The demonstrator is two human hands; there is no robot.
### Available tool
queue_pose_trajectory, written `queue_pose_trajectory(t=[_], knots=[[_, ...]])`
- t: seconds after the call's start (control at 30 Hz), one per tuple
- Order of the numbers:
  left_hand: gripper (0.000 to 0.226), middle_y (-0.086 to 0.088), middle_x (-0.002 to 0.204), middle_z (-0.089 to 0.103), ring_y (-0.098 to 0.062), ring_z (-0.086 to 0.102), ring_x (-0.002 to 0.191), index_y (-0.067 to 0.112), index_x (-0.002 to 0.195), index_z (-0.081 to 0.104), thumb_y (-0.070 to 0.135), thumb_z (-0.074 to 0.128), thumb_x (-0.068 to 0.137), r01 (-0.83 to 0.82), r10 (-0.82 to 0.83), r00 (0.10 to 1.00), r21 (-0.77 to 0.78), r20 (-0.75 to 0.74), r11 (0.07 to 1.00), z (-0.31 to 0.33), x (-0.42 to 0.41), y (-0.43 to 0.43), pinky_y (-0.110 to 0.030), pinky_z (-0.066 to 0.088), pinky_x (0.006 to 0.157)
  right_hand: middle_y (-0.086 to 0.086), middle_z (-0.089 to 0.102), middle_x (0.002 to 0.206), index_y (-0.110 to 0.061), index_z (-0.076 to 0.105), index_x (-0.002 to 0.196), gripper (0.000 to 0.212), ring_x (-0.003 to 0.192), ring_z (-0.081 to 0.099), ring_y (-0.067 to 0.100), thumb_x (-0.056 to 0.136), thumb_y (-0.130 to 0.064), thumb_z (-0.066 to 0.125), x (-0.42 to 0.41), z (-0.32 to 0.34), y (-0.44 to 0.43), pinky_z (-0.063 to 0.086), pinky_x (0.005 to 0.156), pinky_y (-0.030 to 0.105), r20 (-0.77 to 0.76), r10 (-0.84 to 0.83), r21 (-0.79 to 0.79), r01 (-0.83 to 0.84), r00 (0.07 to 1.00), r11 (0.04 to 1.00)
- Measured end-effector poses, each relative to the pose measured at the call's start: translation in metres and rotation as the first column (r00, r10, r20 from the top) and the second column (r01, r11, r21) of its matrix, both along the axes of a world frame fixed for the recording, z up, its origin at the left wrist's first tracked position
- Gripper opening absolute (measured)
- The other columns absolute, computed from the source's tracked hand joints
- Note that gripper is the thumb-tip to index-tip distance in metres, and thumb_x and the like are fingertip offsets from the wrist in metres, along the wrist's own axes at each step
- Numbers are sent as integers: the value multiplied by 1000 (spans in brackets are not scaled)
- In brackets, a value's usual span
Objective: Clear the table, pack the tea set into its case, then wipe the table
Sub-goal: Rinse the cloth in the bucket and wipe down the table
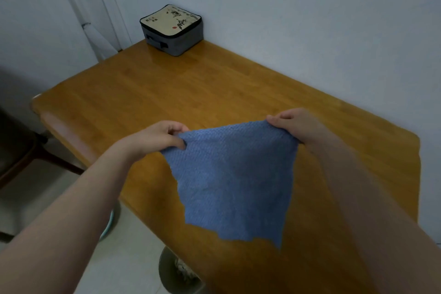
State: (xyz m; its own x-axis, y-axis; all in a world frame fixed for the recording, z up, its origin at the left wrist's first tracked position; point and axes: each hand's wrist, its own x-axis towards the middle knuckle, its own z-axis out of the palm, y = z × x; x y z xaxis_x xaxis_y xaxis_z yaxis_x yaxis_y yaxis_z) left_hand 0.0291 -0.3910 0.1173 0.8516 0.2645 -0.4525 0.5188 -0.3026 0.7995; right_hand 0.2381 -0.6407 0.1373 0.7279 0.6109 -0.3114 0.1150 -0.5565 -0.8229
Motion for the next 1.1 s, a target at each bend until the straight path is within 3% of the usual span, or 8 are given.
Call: queue_pose_trajectory(t=[0.2,0.3,0.4,0.53,0.77,0.93,1.03,1.1], knots=[[16,2,65,56,-9,47,61,3,75,65,-4,53,82,-278,236,952,229,194,933,-66,45,3,-25,36,59,1,70,80,-17,74,81,23,74,62,18,90,-36,67,30,-63,25,48,66,35,376,55,-110,-14,925,994],[19,15,63,61,0,52,61,5,74,68,-8,56,80,-184,127,964,241,235,953,-80,41,3,-20,42,60,-2,69,79,-21,77,86,21,73,61,15,89,-39,67,32,-74,19,48,66,38,459,75,-107,-28,885,994],[27,9,80,69,-6,62,72,19,79,71,-8,64,79,18,-48,993,270,104,963,-97,23,0,-23,51,67,0,64,84,-20,76,88,22,78,58,17,89,-40,67,28,-93,1,45,68,37,420,199,-203,-122,885,972],[38,24,82,57,15,54,73,33,83,64,-5,68,78,160,-190,981,375,45,913,-127,-7,-16,-6,37,64,-8,59,93,-20,76,87,16,80,53,5,85,-36,72,10,-125,-28,40,73,28,290,310,-270,-233,906,934],[38,19,103,46,-2,47,94,25,110,68,7,65,76,337,-361,932,476,-42,813,-160,-43,-41,-19,41,77,-13,51,110,-30,75,92,25,101,51,6,83,-52,68,-25,-158,-57,42,80,26,220,480,-488,-330,849,808],[42,11,112,45,-5,40,107,30,113,70,37,55,74,208,-254,966,475,34,855,-151,-53,-54,-26,38,92,-2,56,116,-23,65,115,40,102,56,15,92,-54,54,-45,-165,-53,44,74,28,454,-44,-376,236,890,896],[36,11,125,44,-5,38,114,32,116,67,29,58,81,181,-237,970,485,56,855,-149,-58,-63,-28,36,97,6,53,116,-17,60,114,51,109,49,23,91,-61,49,-62,-178,-44,43,81,32,557,40,-592,363,829,720],[34,14,129,41,-5,37,119,31,117,65,18,60,86,151,-204,977,475,61,867,-152,-63,-66,-26,36,99,6,51,115,-16,60,107,42,112,45,24,92,-55,52,-70,-186,-37,41,87,34,584,48,-590,383,810,711]])
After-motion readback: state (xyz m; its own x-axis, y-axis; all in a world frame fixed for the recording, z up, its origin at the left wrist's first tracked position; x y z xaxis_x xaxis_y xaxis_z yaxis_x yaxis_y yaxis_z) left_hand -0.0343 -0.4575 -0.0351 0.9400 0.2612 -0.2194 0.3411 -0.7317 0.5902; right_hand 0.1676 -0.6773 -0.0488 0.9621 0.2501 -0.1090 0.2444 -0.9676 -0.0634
